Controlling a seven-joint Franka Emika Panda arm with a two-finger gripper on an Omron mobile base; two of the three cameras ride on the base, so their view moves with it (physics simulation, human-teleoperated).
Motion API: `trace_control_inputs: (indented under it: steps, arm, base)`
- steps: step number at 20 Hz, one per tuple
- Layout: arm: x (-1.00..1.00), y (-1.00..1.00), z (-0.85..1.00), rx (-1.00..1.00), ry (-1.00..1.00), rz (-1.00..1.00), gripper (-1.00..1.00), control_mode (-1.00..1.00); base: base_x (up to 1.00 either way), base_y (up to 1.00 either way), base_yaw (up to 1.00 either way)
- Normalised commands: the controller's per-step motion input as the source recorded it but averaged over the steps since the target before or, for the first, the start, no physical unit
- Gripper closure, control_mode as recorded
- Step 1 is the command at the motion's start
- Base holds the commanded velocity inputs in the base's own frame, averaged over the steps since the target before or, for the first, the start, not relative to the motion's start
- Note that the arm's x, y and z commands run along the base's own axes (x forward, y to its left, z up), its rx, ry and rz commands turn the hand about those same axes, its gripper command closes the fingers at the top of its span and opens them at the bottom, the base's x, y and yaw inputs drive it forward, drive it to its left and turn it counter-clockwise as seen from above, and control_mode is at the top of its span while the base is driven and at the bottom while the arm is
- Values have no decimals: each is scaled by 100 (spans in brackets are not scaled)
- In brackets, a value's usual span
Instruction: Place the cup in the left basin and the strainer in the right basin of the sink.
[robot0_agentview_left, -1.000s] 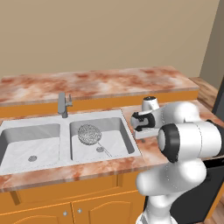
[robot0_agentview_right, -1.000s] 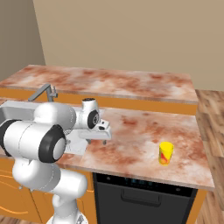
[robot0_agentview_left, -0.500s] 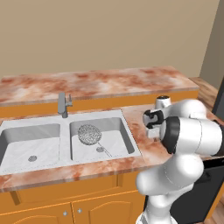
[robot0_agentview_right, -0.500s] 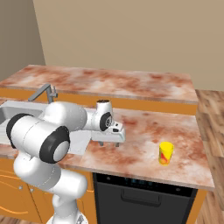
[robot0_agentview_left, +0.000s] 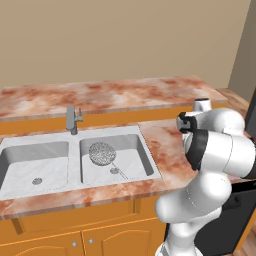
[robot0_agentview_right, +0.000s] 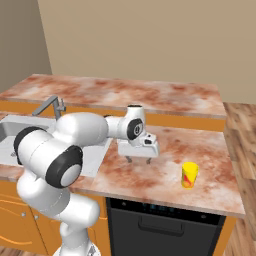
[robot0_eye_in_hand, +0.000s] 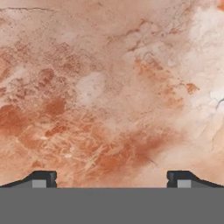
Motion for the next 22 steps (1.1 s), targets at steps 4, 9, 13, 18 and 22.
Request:
trace_control_inputs:
  steps: [4, 9, 13, 18, 22]
  arm:
    - [-32, -48, 41, 0, 10, -9, -100, -100]
    - [-26, -59, 30, 0, 10, 0, -100, -100]
    - [-22, -63, 23, 0, 8, 4, -100, -100]
    - [-3, -56, -1, 2, 0, 8, -100, -100]
    - [10, -49, 0, 1, 0, 8, -100, -100]
  base:
    - [0, 0, 0]
    - [0, 0, 0]
    - [0, 0, 0]
    - [0, 0, 0]
    - [0, 0, 0]
